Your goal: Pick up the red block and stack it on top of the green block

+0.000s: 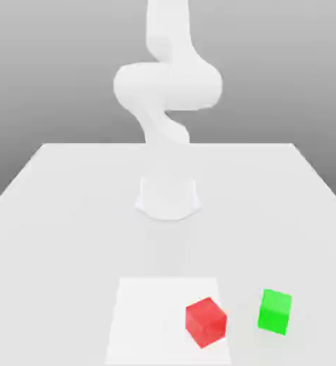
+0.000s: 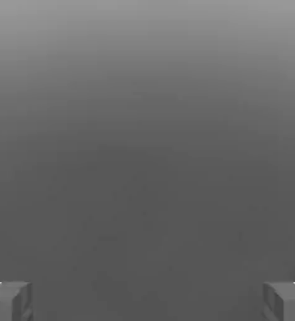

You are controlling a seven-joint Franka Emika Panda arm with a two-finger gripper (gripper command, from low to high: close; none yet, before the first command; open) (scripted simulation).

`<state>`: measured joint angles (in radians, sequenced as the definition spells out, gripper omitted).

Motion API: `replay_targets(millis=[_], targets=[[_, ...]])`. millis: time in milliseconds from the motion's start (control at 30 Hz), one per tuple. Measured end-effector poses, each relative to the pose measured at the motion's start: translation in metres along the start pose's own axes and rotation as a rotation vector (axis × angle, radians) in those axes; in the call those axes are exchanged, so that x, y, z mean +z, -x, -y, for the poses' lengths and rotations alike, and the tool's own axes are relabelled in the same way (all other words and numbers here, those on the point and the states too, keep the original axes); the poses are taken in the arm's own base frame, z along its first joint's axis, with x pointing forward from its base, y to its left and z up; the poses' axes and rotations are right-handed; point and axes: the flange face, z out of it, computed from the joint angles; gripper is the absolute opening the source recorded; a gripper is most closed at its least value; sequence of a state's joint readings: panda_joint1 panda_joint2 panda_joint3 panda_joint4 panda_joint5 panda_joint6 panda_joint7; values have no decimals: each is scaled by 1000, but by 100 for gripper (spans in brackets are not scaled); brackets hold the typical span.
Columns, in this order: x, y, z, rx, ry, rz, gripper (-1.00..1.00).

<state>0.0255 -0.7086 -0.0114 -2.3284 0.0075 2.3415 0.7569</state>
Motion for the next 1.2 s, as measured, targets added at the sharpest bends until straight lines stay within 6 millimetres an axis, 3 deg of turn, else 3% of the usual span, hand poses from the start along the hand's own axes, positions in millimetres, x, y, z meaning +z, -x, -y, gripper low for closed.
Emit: replay_targets(millis=[167, 333, 500, 633, 767, 933, 967, 1200], targets=[[109, 23, -7, -95, 80, 144, 0], [205, 65, -27, -190, 159, 281, 0], [287, 120, -60, -288, 240, 414, 0], [340, 172, -94, -374, 304, 519, 0], [382, 219, -135, -445, 366, 610, 0], [426, 251, -166, -456, 375, 624, 0], [431, 254, -170, -456, 375, 624, -100], [430, 254, -169, -456, 376, 625, -100]])
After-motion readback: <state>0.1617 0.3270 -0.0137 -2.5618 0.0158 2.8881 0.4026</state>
